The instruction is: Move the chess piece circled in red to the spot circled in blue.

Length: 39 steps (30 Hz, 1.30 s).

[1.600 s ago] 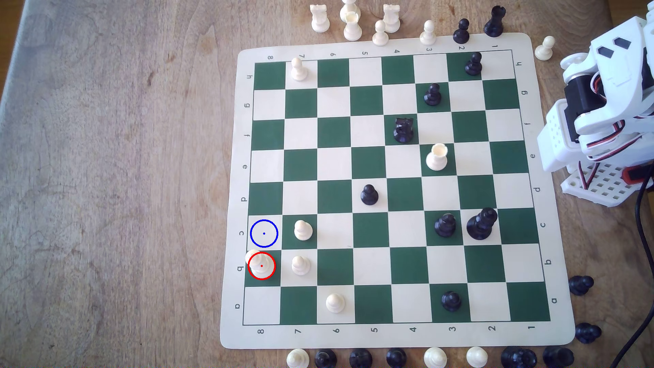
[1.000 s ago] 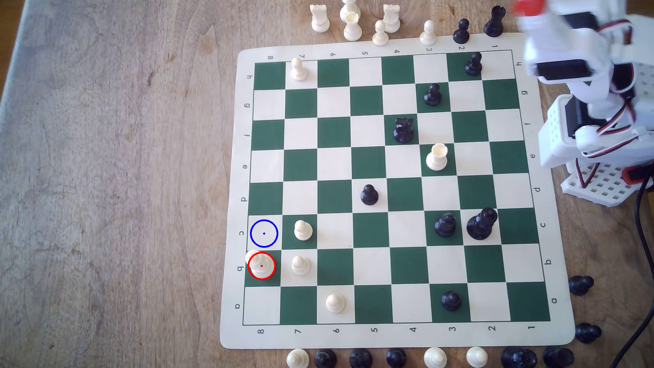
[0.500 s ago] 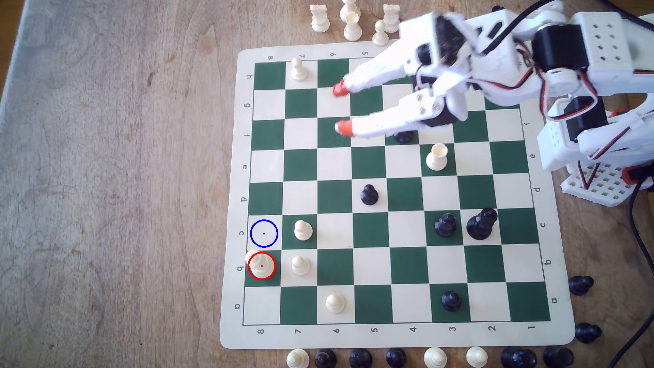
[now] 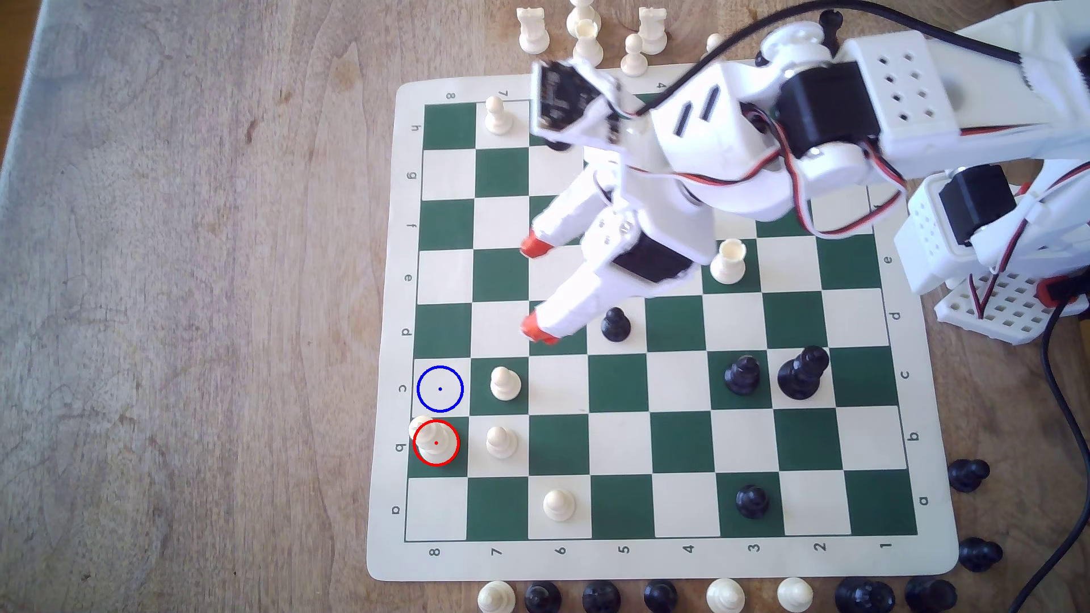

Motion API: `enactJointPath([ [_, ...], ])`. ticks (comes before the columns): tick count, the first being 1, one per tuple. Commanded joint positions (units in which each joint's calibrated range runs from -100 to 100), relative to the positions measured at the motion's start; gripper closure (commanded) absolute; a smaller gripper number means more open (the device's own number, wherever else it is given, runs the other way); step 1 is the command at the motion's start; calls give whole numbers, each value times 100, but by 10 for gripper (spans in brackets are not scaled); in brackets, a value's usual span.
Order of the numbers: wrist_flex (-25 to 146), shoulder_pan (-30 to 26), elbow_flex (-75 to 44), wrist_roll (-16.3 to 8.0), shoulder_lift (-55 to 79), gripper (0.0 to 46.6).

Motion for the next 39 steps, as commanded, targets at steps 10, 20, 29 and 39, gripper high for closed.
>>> enactJointPath([
  [10,-571,-980,-725,557,1282,261],
  [20,-710,-933,-1450,742,2318,264],
  [29,526,-793,-3789,713,3591,267],
  [39,494,-722,-4859,679,4381,266],
])
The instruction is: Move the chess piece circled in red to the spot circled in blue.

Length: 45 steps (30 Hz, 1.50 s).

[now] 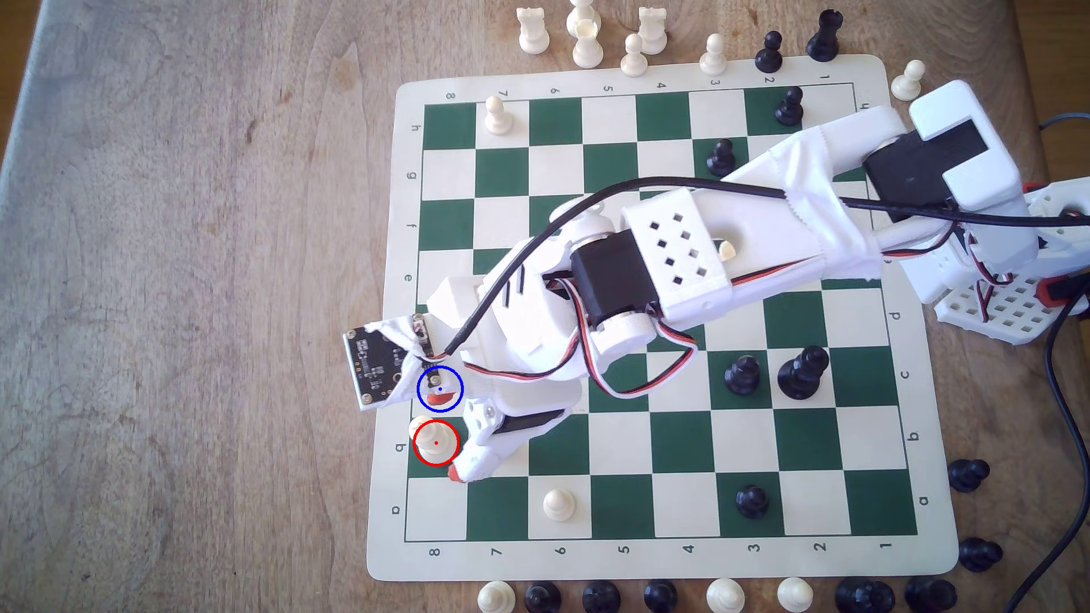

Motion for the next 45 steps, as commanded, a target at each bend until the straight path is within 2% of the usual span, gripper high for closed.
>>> enactJointPath([
  [1,-32,75,-756,-10,24,267],
  [9,-32,208,-1391,-20,721,279],
  [22,-41,146,-1835,-83,1137,292],
  [45,-147,83,-1916,-122,1502,302],
])
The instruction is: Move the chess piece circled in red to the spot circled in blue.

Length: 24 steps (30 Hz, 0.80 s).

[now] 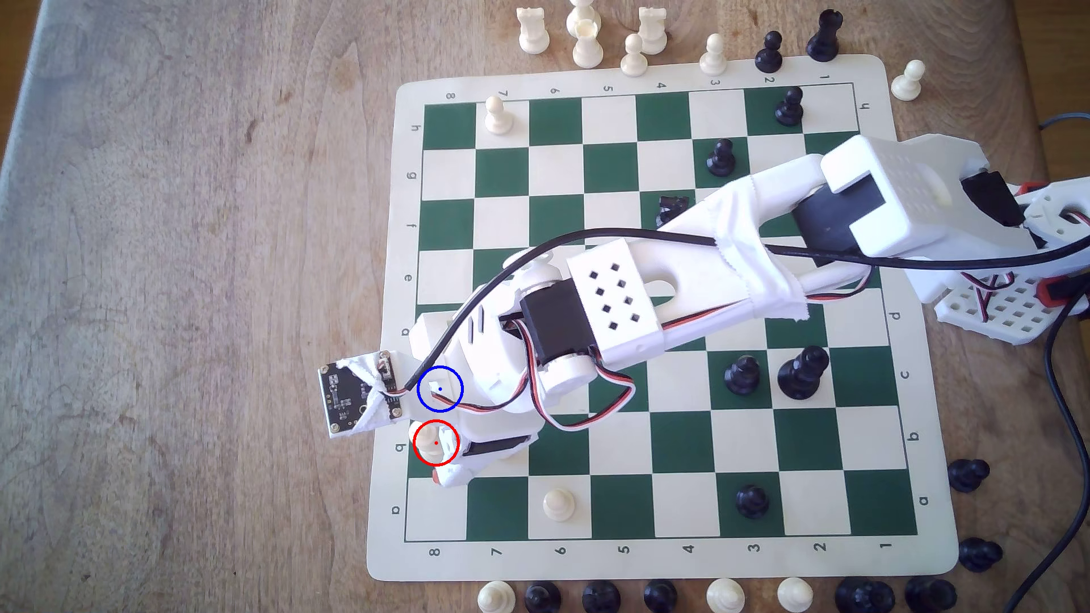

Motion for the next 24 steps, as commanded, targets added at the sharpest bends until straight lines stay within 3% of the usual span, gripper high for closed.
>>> enactJointPath([
  [1,-99,46,-561,-10,-208,302],
  [15,-124,54,-742,-20,-199,320],
  [18,-116,46,-742,5,-199,393],
  [24,-107,30,-742,10,-199,440],
])
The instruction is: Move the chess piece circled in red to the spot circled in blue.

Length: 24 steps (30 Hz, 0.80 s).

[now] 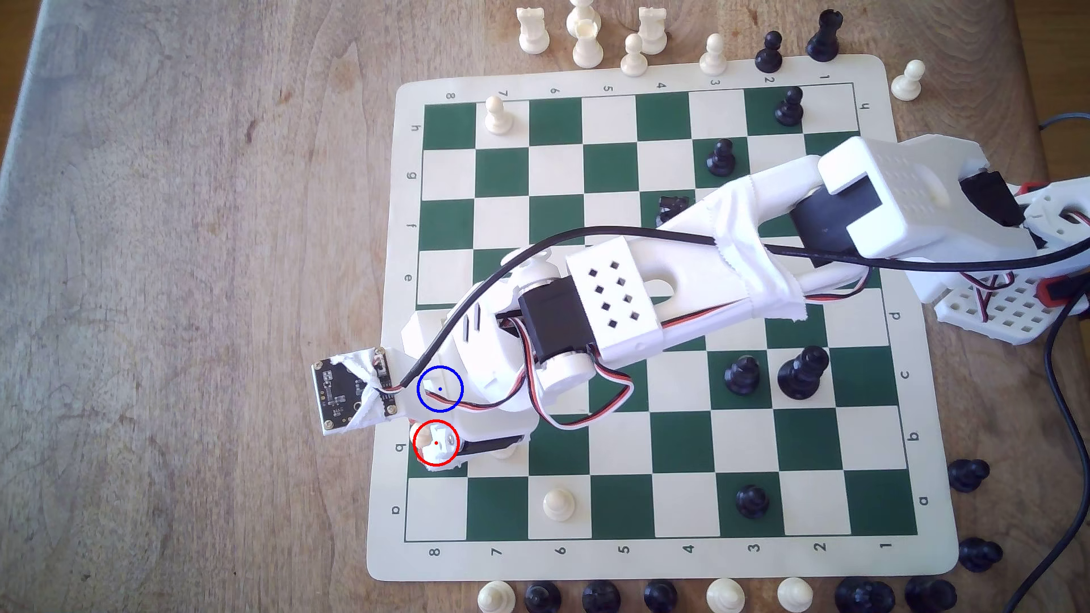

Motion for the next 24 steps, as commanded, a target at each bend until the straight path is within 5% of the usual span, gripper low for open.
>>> enactJointPath([
  [1,-91,23,-516,10,-233,449],
  [24,482,250,-398,-112,-1489,463],
])
